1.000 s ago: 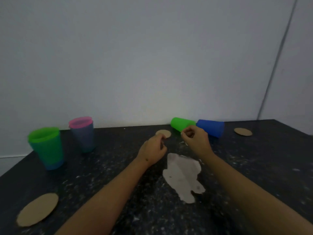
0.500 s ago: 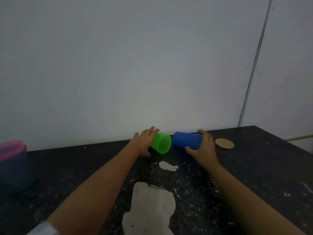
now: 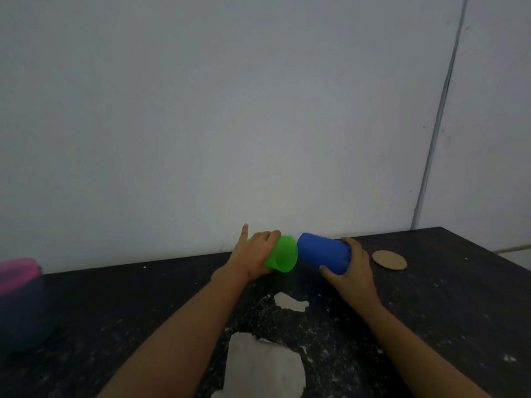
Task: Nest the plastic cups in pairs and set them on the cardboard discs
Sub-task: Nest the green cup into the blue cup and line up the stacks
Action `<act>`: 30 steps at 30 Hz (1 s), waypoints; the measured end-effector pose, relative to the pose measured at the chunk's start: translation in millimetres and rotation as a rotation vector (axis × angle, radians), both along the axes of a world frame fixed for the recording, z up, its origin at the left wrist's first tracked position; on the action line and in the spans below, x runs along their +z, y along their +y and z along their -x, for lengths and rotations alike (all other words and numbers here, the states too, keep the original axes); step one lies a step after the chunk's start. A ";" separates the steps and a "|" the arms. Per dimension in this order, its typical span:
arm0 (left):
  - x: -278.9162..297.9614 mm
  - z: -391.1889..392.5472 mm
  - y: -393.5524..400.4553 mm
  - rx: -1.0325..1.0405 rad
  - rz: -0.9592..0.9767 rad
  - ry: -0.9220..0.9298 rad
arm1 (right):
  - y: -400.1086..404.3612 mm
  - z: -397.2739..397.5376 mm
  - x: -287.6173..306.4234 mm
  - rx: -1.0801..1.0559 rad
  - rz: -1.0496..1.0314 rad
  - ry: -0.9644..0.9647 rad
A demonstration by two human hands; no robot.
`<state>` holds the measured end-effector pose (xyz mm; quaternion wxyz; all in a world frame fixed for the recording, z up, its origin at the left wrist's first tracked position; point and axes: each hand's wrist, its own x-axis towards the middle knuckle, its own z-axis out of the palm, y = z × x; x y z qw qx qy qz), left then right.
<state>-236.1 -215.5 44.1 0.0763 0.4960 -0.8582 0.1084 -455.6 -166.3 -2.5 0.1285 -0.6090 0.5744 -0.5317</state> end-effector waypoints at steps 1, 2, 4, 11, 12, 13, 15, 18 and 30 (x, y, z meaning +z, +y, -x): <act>-0.1 -5.6 6.4 0.011 0.023 0.058 | 6.5 -3.7 3.1 -0.004 0.024 -0.013; 0.3 -11.6 11.9 0.022 0.044 0.115 | 12.5 -8.2 5.5 -0.003 0.048 -0.026; 4.3 -27.3 27.8 0.050 0.072 0.238 | 29.9 -20.8 12.7 0.013 0.101 -0.055; 20.8 -89.6 95.5 0.075 0.189 0.563 | 87.7 -72.0 46.2 0.158 0.233 -0.169; 21.5 -99.5 110.6 0.074 0.201 0.576 | 99.0 -82.8 51.0 0.189 0.248 -0.170; 21.6 -106.2 121.3 0.069 0.213 0.593 | 106.6 -91.1 55.2 0.218 0.265 -0.164; 18.8 -120.6 147.0 0.066 0.230 0.634 | 125.4 -111.0 61.2 0.274 0.288 -0.138; 11.6 -139.7 183.9 0.081 0.209 0.670 | 152.9 -142.2 63.4 0.355 0.295 -0.096; 0.4 -182.7 263.4 0.068 0.126 0.807 | 201.1 -204.5 72.0 0.556 0.215 0.148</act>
